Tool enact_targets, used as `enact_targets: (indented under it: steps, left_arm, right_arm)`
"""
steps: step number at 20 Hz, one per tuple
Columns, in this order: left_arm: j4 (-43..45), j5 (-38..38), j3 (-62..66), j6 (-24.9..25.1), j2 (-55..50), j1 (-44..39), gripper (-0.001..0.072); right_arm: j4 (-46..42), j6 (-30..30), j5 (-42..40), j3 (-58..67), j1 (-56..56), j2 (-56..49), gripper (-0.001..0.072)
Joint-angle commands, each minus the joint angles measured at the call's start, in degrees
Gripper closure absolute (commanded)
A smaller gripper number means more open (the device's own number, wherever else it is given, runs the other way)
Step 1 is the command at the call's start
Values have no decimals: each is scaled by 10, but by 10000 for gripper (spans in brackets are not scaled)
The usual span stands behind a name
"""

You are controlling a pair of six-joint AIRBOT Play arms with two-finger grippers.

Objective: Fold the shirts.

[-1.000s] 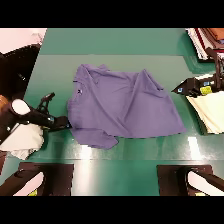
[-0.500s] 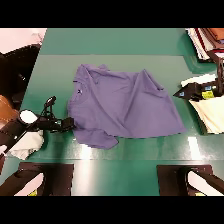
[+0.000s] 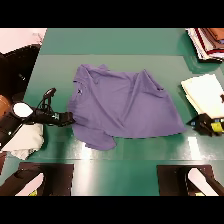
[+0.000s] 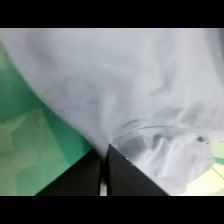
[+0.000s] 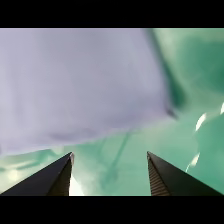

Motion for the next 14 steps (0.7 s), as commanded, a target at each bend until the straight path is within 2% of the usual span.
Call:
enact_targets:
  steps: [1, 4, 5, 9, 11, 13, 14]
  left_arm:
    - [2, -6, 17, 0, 2, 0, 682]
    - [2, -12, 17, 0, 2, 0, 682]
    - [2, -13, 17, 0, 2, 0, 682]
    - [2, -20, 17, 0, 2, 0, 682]
    - [3, -18, 18, 0, 2, 0, 683]
    - [4, -21, 26, -1, 2, 0, 683]
    - [4, -29, 43, -1, 2, 0, 683]
  right_arm:
    - [32, 1, -45, -89, -84, -5, 211]
    - [44, 1, -86, -107, -55, -56, 215]
    - [51, 1, -106, -106, -37, -74, 276]
    - [101, 0, -176, -95, 16, -107, 292]
    - [100, 0, -180, -72, 39, -111, 454]
    - [99, -6, -174, -43, 61, -100, 697]
    - [99, -8, -167, -25, 72, -88, 697]
